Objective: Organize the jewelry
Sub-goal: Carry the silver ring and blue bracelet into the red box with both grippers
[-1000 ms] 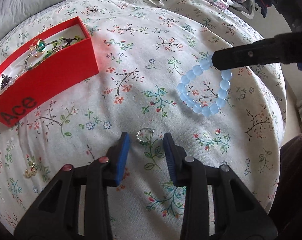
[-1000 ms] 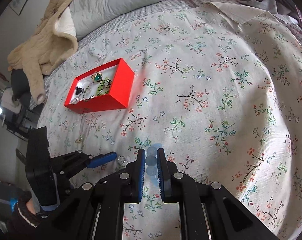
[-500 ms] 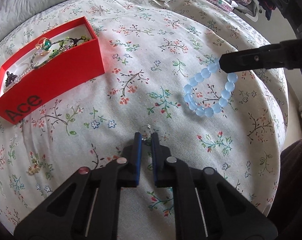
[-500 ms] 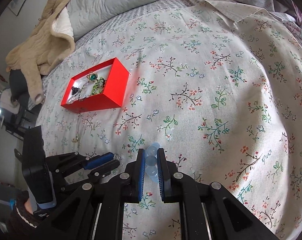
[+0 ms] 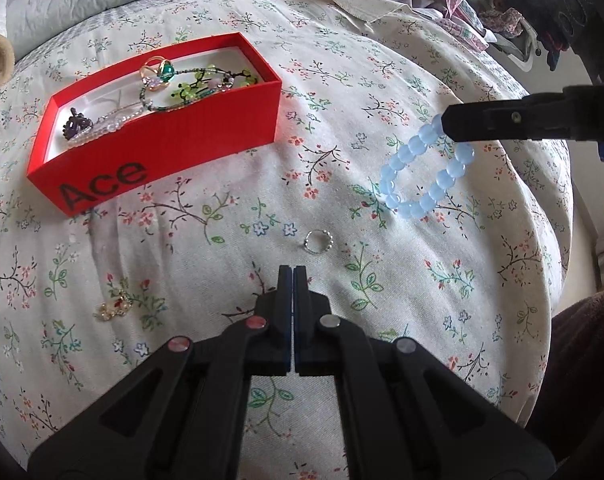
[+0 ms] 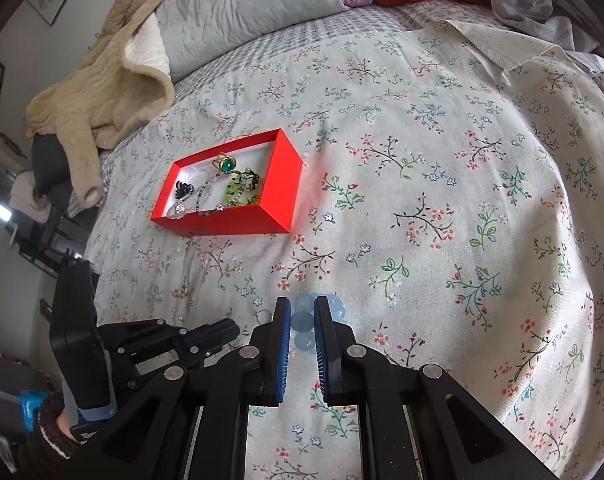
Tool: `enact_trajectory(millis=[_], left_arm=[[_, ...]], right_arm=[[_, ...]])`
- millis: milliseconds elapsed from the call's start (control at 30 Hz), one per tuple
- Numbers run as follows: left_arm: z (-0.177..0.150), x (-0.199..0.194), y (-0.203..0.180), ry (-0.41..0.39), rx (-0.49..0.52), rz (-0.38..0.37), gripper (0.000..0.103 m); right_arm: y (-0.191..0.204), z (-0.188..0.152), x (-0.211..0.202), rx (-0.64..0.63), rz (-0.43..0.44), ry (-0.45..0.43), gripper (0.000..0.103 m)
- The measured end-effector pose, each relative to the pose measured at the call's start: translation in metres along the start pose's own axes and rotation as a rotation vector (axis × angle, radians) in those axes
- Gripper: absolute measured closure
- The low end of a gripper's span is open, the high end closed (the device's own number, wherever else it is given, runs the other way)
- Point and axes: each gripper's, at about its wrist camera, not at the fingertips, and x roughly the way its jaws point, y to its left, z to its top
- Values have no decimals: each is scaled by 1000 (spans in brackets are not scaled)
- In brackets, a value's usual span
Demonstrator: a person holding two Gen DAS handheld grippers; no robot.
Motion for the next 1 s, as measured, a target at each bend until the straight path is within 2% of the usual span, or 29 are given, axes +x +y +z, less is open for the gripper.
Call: enact_trajectory(millis=[67, 100, 133, 167, 200, 300, 400, 567, 633, 1000], left_arm=[[-1, -2, 2, -13, -12, -3, 100], [0, -1, 3, -11, -14, -14, 86], [0, 0, 2, -10, -15, -19, 65], [1, 2, 0, -11, -11, -19, 57], [2, 5, -3, -15, -2, -21, 53], [6, 20, -11, 10, 2, -15, 53], [10, 29, -20, -5, 28, 14, 55], [13, 34, -28, -11, 54, 39, 71], [13, 33, -26, -9, 50, 35, 82], [8, 17, -20, -22, 22, 36, 82]], right_arm=[[4, 2, 1, 0, 8, -4, 91], [6, 3, 2, -1, 11, -5, 91], [7, 4, 3, -2, 12, -5, 91], [9, 4, 3, -3, 12, -5, 91], [9, 4, 4, -2, 11, -4, 91], [7, 3, 6, 3, 5, 2, 91], [1, 2, 6, 13, -5, 8, 91], [-11, 1, 5, 27, -18, 12, 91], [-13, 0, 5, 28, -23, 14, 91], [3, 6, -3, 0, 5, -10, 91]])
